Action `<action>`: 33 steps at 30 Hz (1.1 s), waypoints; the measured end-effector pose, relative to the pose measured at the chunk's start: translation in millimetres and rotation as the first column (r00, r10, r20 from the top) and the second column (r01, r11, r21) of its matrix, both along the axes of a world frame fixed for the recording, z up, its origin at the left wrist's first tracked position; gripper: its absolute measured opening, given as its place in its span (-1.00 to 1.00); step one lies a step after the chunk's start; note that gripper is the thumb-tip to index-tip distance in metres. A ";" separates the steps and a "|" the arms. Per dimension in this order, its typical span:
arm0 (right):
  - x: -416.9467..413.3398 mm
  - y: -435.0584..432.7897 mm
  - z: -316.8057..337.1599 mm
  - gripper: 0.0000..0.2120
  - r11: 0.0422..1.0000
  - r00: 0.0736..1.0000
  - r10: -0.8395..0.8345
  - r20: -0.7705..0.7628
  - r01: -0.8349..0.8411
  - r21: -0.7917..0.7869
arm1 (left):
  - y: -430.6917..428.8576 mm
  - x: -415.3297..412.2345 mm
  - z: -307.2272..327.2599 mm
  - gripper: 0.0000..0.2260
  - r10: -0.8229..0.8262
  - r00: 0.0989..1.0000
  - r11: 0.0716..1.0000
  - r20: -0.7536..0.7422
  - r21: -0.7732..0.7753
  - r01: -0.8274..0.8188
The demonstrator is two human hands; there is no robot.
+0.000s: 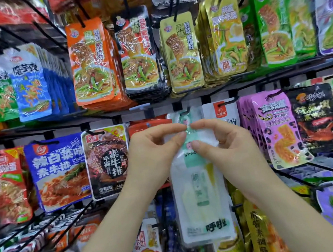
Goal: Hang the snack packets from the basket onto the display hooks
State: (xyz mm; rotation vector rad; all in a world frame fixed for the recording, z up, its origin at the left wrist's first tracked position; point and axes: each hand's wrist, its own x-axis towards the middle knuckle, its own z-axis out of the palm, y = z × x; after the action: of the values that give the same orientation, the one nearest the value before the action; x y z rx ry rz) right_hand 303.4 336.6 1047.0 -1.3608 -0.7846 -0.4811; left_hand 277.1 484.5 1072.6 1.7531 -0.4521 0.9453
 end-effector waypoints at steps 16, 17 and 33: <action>46.5 5.5 26.7 -0.63 0.965 0.970 -0.242 0.039 0.244 -0.093 | -13.4 42.5 16.4 -0.77 0.222 0.969 0.957 0.110 0.164 -0.238; 46.7 4.3 27.9 -0.63 0.964 0.970 -0.238 0.049 0.242 -0.108 | -12.1 41.0 16.8 -0.74 0.236 0.966 0.946 0.107 0.201 -0.253; 59.1 -4.0 22.0 -0.28 0.650 0.791 -0.470 0.391 0.610 -0.453 | 21.9 53.3 -25.5 -0.47 0.487 0.725 0.340 0.487 0.659 -0.671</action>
State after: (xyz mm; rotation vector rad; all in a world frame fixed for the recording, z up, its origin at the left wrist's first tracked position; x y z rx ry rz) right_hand 362.5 332.6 1069.1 -2.1547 -0.7250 -0.9627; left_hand 330.4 506.4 1047.1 2.8098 -0.4058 1.6280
